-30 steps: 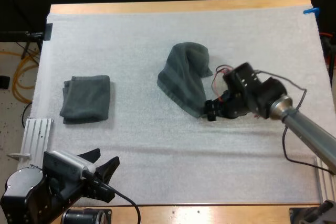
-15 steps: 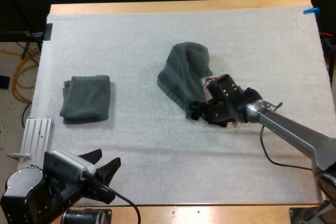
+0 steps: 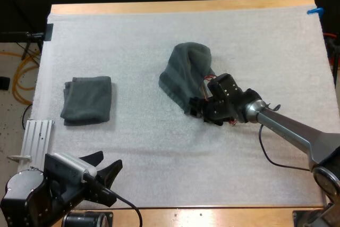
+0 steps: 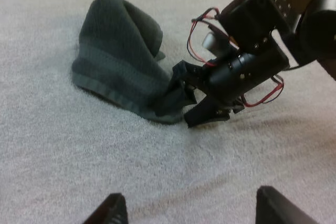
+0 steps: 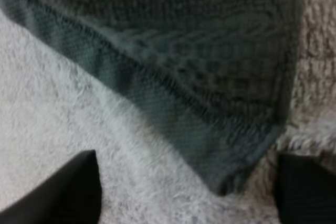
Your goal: Pick towel from pile fold and stack
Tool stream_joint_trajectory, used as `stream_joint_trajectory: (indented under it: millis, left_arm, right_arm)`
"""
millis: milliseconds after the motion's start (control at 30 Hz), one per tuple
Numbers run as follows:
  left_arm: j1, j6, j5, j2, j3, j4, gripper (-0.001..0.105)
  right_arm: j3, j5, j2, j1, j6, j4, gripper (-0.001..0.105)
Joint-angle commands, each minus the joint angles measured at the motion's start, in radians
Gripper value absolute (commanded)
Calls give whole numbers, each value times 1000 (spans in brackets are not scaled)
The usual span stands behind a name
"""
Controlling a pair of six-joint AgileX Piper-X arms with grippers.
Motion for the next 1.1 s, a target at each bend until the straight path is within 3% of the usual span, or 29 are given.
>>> stream_joint_trajectory:
  millis: [0, 167, 333, 600, 867, 1067]
  left_arm:
    - [2, 4, 9, 0, -4, -3, 51]
    - [2, 4, 9, 0, -4, -3, 51]
    - [2, 4, 9, 0, -4, -3, 51]
    - [2, 4, 9, 0, -4, -3, 51]
    - [2, 16, 9, 0, -4, -3, 51]
    - [2, 19, 6, 0, -4, -3, 51]
  right_arm:
    - [5, 3, 33, -1, 5, -14, 57]
    - [5, 41, 33, -1, 5, -20, 22]
    - [5, 62, 33, -1, -2, -20, 0]
    - [5, 88, -38, -1, -155, 62, 0]
    - [5, 108, -214, -1, -403, 311, 0]
    - [5, 108, -353, -1, -507, 525, 0]
